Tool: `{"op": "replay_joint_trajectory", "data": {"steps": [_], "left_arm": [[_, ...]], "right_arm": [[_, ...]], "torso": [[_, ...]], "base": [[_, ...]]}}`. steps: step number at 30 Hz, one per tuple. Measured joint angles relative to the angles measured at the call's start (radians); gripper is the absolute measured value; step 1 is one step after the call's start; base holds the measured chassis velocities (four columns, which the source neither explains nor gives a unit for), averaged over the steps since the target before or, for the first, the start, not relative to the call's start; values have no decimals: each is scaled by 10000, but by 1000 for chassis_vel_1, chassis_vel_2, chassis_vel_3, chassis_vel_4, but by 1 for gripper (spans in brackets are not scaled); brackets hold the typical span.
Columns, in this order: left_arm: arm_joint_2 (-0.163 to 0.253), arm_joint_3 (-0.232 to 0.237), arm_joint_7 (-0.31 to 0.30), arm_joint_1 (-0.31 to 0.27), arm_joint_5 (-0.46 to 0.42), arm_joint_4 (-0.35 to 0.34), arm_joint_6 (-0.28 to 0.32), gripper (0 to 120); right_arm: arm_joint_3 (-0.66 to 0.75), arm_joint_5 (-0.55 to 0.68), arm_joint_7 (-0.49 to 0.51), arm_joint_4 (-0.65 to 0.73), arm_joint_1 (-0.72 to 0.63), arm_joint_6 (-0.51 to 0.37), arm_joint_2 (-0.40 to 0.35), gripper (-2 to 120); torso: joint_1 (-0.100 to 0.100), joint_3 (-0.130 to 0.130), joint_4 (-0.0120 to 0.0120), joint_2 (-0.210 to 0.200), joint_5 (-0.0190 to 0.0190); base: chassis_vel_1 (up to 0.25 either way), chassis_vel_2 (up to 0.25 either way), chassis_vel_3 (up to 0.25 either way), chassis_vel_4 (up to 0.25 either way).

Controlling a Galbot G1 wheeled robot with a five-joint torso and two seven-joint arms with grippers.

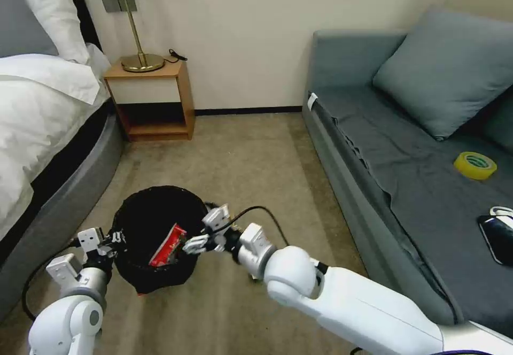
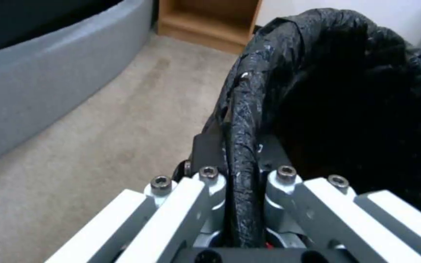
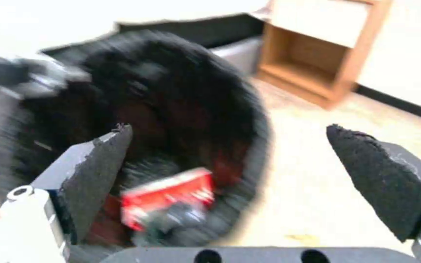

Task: Pick up the trash bin, then pick up the garbage on the floor and place it into the trash bin.

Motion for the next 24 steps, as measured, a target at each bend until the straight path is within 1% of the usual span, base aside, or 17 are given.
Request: {"op": "replay_joint_trajectory", "data": {"steps": [3, 5, 7, 9, 10, 11, 12, 14, 16, 18, 21, 23, 24], "left_arm": [[6, -23, -4, -20, 90, 13, -45, 5], [-8, -88, -9, -12, 167, 14, -114, 5], [-19, -112, -9, 5, 172, 12, -126, 5], [-39, -173, -5, 47, 176, -27, -134, 5], [-39, -173, -5, 47, 176, -27, -134, 5], [-49, -216, 5, 65, 206, -54, -157, 5], [-49, -233, 7, 69, 224, -58, -170, 5], [-47, -313, 31, 93, 310, -58, -227, 5], [-41, -344, 43, 105, 318, -58, -238, 5], [6, -489, 105, 167, 322, -46, -266, 5], [28, -550, 121, 185, 315, -40, -276, 5], [33, -616, 140, 195, 292, -19, -281, 5], [33, -616, 140, 195, 292, -19, -281, 5]], "right_arm": [[257, -303, 2, -231, -237, -159, -125, 100], [552, -836, 3, -818, -683, -473, -307, 100], [578, -997, 3, -1049, -803, -572, -326, 100], [555, -1610, -67, -1677, -984, -636, -311, 100], [555, -1610, -67, -1677, -984, -636, -311, 100], [430, -2202, -124, -2270, -1012, -634, -252, 100], [385, -2350, -145, -2456, -1019, -622, -230, 100], [146, -2992, -216, -3399, -1075, -471, 41, 100], [95, -3143, -244, -3672, -1099, -377, 179, 100], [-181, -3705, -395, -4754, -1145, -68, 777, 100], [-366, -3977, -493, -5176, -1105, 152, 957, 100], [-583, -4262, -568, -5737, -1068, 288, 1225, 100], [-583, -4262, -568, -5737, -1068, 288, 1225, 100]], "torso": [[0, 0, -1, 0, 0], [0, 0, -2, 1, 0], [0, 0, -2, 0, -1], [0, 0, -2, -1, 0], [0, 0, -2, -1, 0], [0, -1, -1, -1, 0], [0, 0, -1, -1, -1], [0, 0, -2, -2, -1], [0, 0, -2, -2, -1], [0, 0, 1, -2, -1], [0, 0, 1, -2, 0], [0, 0, 0, -2, -1], [0, 0, 0, -2, -1]], "base": [[0, 0, 0, 0], [0, 0, 0, 0], [0, 0, 0, 0], [0, 0, 0, 0], [0, 0, 0, 0], [0, 0, 0, 0], [0, 0, 0, 0], [0, 0, 0, 0], [0, 0, 0, 0], [0, 0, 0, 0], [0, 0, 0, 0], [0, 0, 0, 0], [0, 0, 0, 0]]}}
